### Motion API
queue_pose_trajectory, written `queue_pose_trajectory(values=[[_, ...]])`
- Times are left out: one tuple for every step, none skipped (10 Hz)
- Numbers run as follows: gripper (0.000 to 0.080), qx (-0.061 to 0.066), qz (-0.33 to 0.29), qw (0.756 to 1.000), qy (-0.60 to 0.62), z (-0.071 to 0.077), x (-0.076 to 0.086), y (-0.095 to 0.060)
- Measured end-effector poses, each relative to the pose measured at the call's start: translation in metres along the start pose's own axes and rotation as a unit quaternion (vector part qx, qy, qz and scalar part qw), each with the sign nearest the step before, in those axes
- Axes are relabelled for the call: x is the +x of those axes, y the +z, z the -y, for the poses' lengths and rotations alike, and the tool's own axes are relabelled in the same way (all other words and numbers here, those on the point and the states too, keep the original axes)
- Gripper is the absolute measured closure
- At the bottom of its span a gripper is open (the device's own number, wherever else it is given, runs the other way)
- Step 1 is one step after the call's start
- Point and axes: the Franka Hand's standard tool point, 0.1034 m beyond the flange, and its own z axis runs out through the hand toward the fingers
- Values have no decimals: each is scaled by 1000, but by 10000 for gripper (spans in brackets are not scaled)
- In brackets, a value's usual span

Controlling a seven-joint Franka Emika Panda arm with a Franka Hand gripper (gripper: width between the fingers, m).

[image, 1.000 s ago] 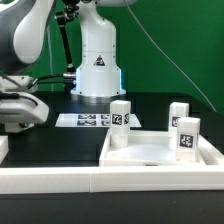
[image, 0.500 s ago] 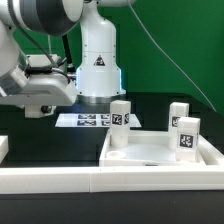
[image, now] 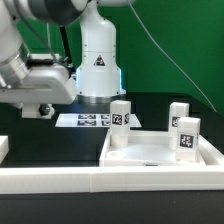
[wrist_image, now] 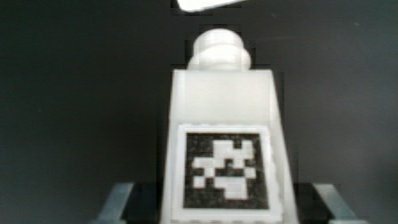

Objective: Assemble square table

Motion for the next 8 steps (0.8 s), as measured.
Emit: queue_pose_trajectory(values=[[509, -3, -25, 1000, 6, 11, 3, -10], [509, -10, -68, 998, -1, 23, 8, -21], [509, -12, -91, 996, -5, 28, 10, -24], [509, -17, -130, 991, -5, 25, 15, -24], [509, -19, -154, 988, -5, 23, 15, -24], [509, -26, -197, 980, -6, 22, 20, -27], [509, -29, -228, 973, -3, 24, 20, -27], [509, -29, -254, 967, -5, 36, 21, -33]])
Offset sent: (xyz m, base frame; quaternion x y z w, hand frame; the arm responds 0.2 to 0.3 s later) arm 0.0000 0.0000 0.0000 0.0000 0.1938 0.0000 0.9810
